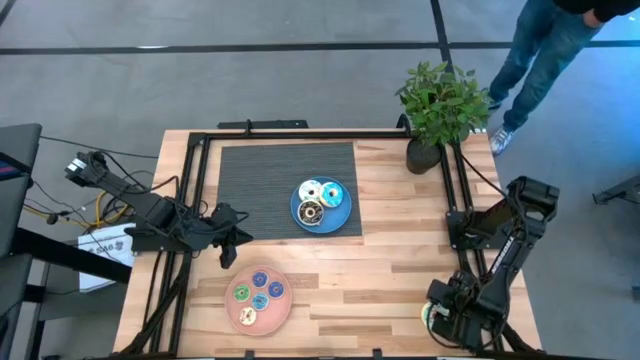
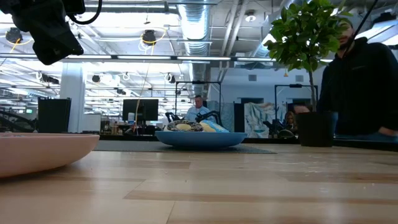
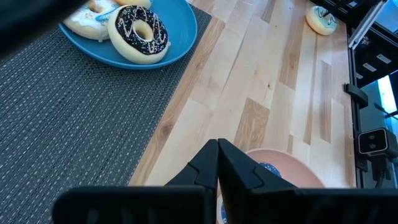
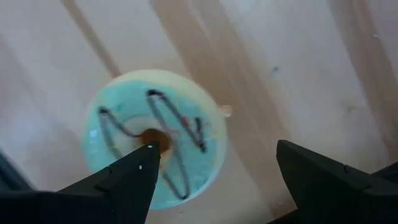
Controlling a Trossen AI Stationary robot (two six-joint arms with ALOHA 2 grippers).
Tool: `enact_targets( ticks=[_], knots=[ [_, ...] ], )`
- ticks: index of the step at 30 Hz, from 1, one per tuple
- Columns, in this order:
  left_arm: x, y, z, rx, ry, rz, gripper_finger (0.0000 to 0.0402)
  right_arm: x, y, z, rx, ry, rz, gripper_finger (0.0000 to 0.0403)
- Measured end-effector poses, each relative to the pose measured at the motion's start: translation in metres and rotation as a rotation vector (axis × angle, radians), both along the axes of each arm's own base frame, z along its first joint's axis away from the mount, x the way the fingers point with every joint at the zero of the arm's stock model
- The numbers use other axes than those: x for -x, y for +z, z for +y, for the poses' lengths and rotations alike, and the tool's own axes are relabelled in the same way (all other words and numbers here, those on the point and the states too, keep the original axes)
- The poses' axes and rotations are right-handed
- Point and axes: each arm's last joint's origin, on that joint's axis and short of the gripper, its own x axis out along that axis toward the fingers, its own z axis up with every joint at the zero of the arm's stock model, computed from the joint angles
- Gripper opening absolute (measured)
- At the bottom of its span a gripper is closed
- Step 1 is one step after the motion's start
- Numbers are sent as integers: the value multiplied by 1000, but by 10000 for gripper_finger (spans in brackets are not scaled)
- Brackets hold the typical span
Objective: Pick & Place donuts
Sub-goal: Put the large light blue donut on the blue plate
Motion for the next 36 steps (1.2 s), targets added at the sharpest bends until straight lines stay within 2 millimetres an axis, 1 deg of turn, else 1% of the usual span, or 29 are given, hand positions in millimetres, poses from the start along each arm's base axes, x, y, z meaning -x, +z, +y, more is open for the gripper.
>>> enact_targets(
  ticks=[3,7,11,20,25,36],
  knots=[
    [0,0,0,0,0,0,0,-1,-4,-2,-3,1,-1,311],
    [0,0,0,0,0,0,0,-1,-12,-2,-53,7,-1,311],
    [0,0,0,0,0,0,0,1,-18,-6,-51,-24,5,311],
    [0,0,0,0,0,0,0,1,-19,-6,-50,-18,7,311],
    [0,0,0,0,0,0,0,1,-19,-5,-59,27,15,311],
    [0,0,0,-1,0,0,0,1,-19,-4,-71,35,12,311]
  ],
)
